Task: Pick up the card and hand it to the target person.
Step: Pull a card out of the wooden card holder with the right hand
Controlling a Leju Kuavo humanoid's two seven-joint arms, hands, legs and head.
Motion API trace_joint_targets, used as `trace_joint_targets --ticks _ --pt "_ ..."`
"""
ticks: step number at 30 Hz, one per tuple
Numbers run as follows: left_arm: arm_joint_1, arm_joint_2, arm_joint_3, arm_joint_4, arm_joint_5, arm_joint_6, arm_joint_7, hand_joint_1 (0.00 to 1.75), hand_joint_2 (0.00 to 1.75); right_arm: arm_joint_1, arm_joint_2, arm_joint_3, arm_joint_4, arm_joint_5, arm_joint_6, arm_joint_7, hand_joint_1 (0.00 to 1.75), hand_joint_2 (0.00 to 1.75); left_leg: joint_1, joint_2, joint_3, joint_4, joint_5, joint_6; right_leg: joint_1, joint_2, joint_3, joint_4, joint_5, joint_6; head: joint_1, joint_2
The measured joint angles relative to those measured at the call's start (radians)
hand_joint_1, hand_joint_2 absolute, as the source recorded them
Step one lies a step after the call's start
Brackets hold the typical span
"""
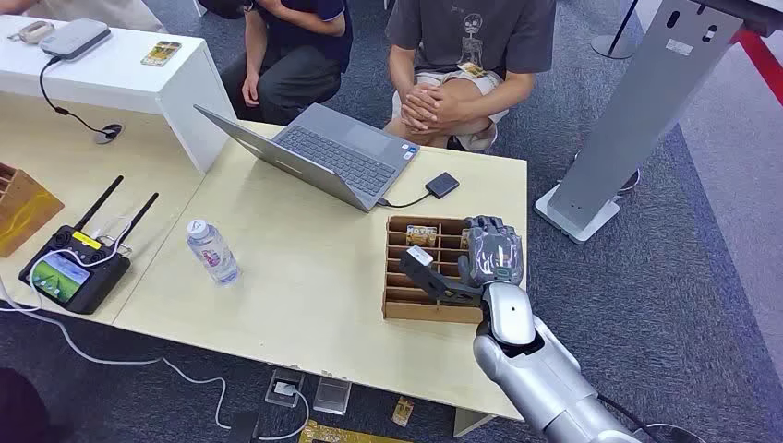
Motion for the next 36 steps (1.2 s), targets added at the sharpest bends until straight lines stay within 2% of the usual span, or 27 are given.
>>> trace_joint_targets --ticks 22,27,33,36 --pt "0.0 0.0 0.0 0.008 -0.003 -0.008 0.004 0.0 0.0 -0.004 0.007 -0.007 0.015 0.0 0.012 0.013 0.72 1.75 0.0 0.0 0.0 0.0 0.0 0.0 0.0 0.0 0.0 0.0 0.0 0.0 0.0 0.0" --pt "0.0 0.0 0.0 0.012 -0.002 -0.007 0.015 0.0 0.0 -0.006 0.009 -0.008 0.022 0.001 0.01 0.013 0.91 1.75 0.0 0.0 0.0 0.0 0.0 0.0 0.0 0.0 0.0 0.0 0.0 0.0 0.0 0.0" --pt "0.0 0.0 0.002 0.015 0.0 0.002 0.039 0.0 0.0 -0.014 0.01 -0.012 0.036 -0.005 0.0 -0.001 0.97 1.75 0.0 0.0 0.0 0.0 0.0 0.0 0.0 0.0 0.0 0.0 0.0 0.0 0.0 0.0" --pt "0.0 0.0 0.002 0.016 0.0 0.002 0.04 0.0 0.0 -0.017 0.013 -0.018 0.043 -0.013 -0.005 -0.01 1.13 1.75 0.0 0.0 0.0 0.0 0.0 0.0 0.0 0.0 0.0 0.0 0.0 0.0 0.0 0.0"
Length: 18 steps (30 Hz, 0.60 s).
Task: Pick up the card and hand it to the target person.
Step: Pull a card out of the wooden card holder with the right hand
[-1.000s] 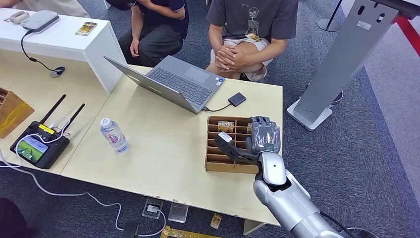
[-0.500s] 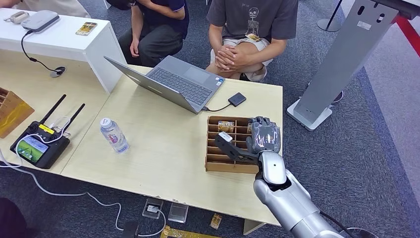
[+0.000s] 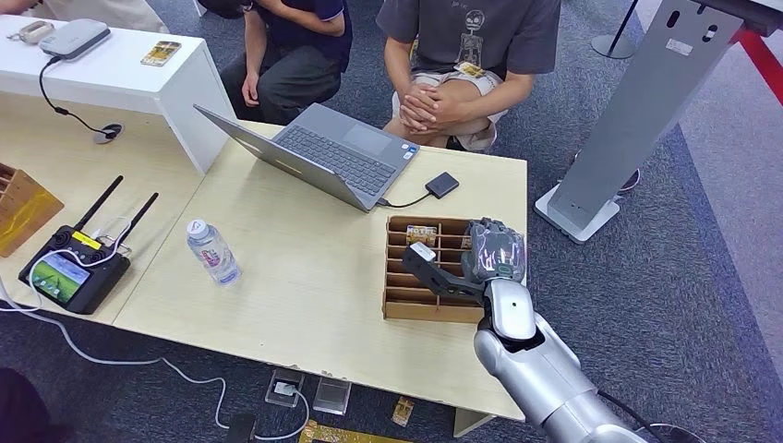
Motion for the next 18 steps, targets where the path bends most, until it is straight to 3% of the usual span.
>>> trace_joint_targets --ticks 4,18 --pt "0.0 0.0 0.0 0.0 0.0 0.0 0.0 0.0 0.0 -0.001 0.002 -0.007 0.002 -0.006 -0.006 -0.003 1.26 1.75 0.0 0.0 0.0 0.0 0.0 0.0 0.0 0.0 0.0 0.0 0.0 0.0 0.0 0.0" --pt "0.0 0.0 0.0 0.0 -0.004 0.0 0.009 0.0 0.0 -0.003 0.003 -0.014 0.004 -0.023 -0.016 -0.011 1.32 1.75 0.0 0.0 0.0 0.0 0.0 0.0 0.0 0.0 0.0 0.0 0.0 0.0 0.0 0.0"
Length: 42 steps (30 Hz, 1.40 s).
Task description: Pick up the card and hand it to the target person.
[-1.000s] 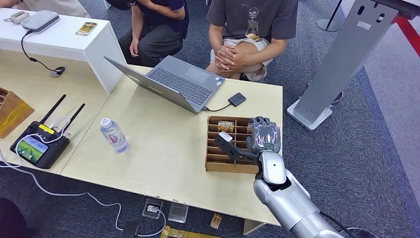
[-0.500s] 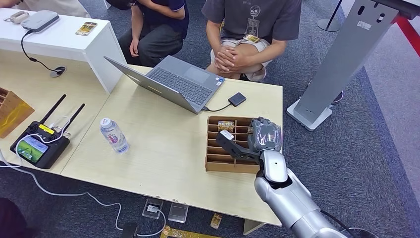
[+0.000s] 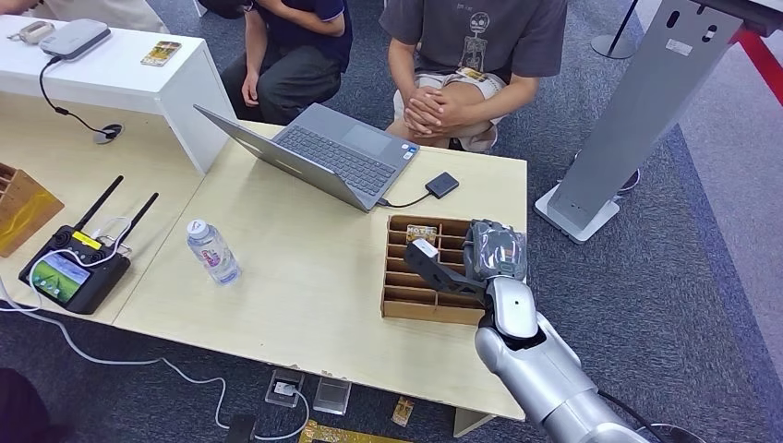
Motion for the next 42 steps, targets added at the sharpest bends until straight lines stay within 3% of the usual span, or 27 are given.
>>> trace_joint_targets --ticks 12,33,42 --pt "0.0 0.0 0.002 0.0 -0.013 0.002 -0.017 0.0 0.0 0.005 0.001 -0.001 -0.019 0.014 -0.013 0.004 1.44 1.75 0.0 0.0 0.0 0.0 0.0 0.0 0.0 0.0 0.0 0.0 0.0 0.0 0.0 0.0" --pt "0.001 0.0 0.01 0.001 -0.026 -0.003 -0.031 0.0 0.0 0.058 -0.068 -0.051 -0.419 0.152 0.055 0.095 1.4 1.75 0.0 0.0 0.0 0.0 0.0 0.0 0.0 0.0 0.0 0.0 0.0 0.0 0.0 0.0" --pt "0.001 0.0 0.013 0.001 -0.048 -0.019 -0.034 0.0 0.0 0.018 -0.089 -0.071 -0.464 0.174 0.083 0.085 1.4 1.75 0.0 0.0 0.0 0.0 0.0 0.0 0.0 0.0 0.0 0.0 0.0 0.0 0.0 0.0"
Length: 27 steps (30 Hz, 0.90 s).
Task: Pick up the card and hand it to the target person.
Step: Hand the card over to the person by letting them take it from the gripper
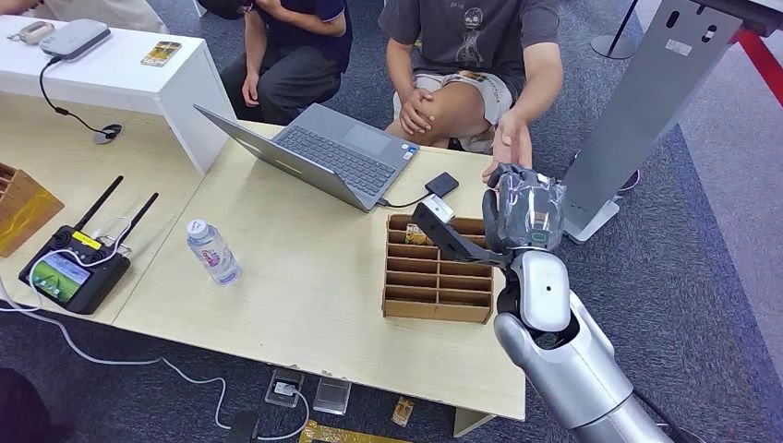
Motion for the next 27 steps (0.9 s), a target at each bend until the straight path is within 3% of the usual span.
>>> trace_joint_targets --ticks 12,22,23,26,27 --pt "-0.001 0.0 0.0 0.0 -0.024 -0.011 -0.002 0.0 0.0 -0.109 0.004 0.006 0.107 -0.031 -0.011 -0.039 1.38 1.75 0.0 0.0 -0.001 0.0 0.0 0.0 0.0 0.0 0.0 0.0 0.0 0.0 0.0 0.0" --pt "-0.001 0.0 0.006 0.0 -0.019 0.005 0.019 0.0 0.0 -0.197 0.057 0.025 0.296 -0.074 -0.037 -0.095 1.34 1.75 0.0 -0.001 -0.001 0.0 0.0 0.0 0.0 0.0 0.0 0.0 0.0 0.0 0.0 0.0" --pt "-0.001 0.0 0.006 0.0 -0.017 0.007 0.019 0.0 0.0 -0.202 0.062 0.027 0.313 -0.078 -0.04 -0.097 1.26 1.75 0.0 -0.001 -0.001 0.0 0.0 0.0 0.0 0.0 0.0 0.0 0.0 0.0 0.0 0.0" --pt "0.0 0.0 0.007 0.0 -0.013 0.012 0.019 0.0 0.0 -0.215 0.081 0.035 0.369 -0.092 -0.045 -0.106 0.26 1.75 0.0 -0.001 -0.001 0.0 0.0 0.0 0.0 0.0 0.0 0.0 0.0 0.0 0.0 0.0" --pt "0.0 0.0 0.008 0.0 -0.011 0.014 0.02 0.0 0.0 -0.219 0.087 0.038 0.387 -0.096 -0.047 -0.108 0.0 1.75 0.0 -0.001 -0.001 0.0 0.0 0.0 0.0 0.0 0.0 0.0 0.0 0.0 0.0 0.0"
